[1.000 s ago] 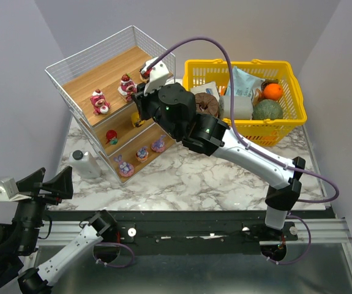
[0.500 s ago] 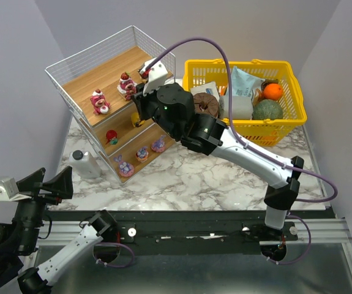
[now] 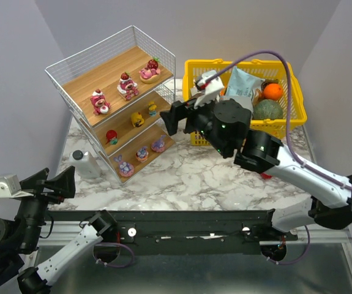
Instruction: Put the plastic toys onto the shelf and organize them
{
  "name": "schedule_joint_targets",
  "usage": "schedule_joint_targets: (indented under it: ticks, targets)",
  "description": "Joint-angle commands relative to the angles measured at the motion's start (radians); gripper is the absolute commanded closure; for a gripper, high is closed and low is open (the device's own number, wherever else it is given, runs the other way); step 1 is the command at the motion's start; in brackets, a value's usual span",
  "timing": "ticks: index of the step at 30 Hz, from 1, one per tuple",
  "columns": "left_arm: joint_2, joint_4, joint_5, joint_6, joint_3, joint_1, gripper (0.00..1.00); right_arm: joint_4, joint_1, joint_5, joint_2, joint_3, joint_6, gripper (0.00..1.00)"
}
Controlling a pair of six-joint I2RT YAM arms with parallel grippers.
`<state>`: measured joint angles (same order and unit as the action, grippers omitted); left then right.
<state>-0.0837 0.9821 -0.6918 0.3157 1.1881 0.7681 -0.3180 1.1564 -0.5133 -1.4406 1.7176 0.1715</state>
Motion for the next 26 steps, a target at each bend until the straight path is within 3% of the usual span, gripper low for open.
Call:
schedule_joint_targets:
  ticks: [1,11,26]
  targets:
    - [-0.031,0.007,0.001,0.036,-0.011,0.008,0.01,-0.032,-0.003,-0.116,0.124,-0.185,0.083,0.00]
    - [-0.014,-0.008,0.012,0.056,-0.045,0.007,0.01,-0.039,-0.003,-0.192,0.380,-0.487,0.220,0.00]
    - [-0.014,-0.014,0.005,0.077,-0.104,0.007,0.01,-0.056,-0.003,-0.160,0.536,-0.618,0.243,0.00]
